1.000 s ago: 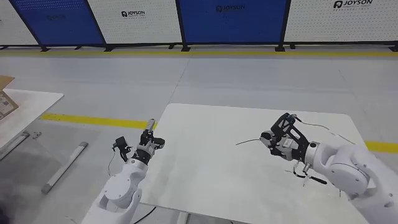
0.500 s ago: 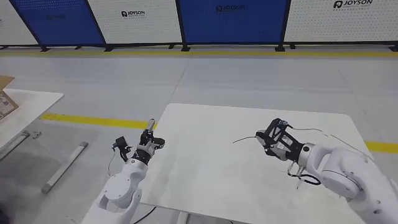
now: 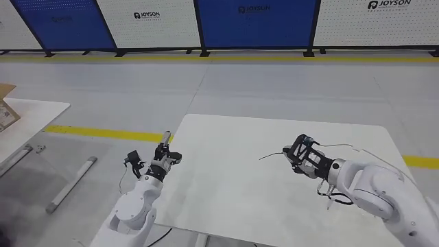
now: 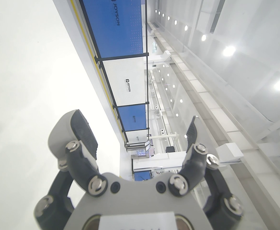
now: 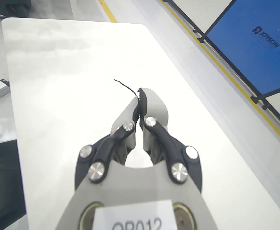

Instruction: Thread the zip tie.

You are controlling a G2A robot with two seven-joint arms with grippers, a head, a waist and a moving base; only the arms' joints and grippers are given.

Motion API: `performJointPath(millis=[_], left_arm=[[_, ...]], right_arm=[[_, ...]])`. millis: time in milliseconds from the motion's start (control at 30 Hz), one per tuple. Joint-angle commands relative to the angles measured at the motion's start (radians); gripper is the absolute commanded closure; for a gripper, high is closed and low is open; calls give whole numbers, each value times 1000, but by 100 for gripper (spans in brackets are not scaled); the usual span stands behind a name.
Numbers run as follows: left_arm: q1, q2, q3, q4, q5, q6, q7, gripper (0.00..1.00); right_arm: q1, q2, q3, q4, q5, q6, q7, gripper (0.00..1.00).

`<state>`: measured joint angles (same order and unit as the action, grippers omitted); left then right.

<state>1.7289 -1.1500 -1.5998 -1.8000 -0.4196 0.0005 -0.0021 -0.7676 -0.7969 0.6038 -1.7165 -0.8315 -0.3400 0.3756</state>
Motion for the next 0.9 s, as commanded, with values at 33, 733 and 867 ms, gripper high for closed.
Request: performJointPath(millis=[33,733,867], left_arm=[[-4,7,-3,-13,10,51,-126,0],[1,40,-5,-105,32,267,-598,0],[-20,37,5,-66,-32,316,-583,0]], right_arm=[[0,0,0,0,0,0,0,100],[0,0,0,0,0,0,0,100],[0,0,0,0,0,0,0,100]])
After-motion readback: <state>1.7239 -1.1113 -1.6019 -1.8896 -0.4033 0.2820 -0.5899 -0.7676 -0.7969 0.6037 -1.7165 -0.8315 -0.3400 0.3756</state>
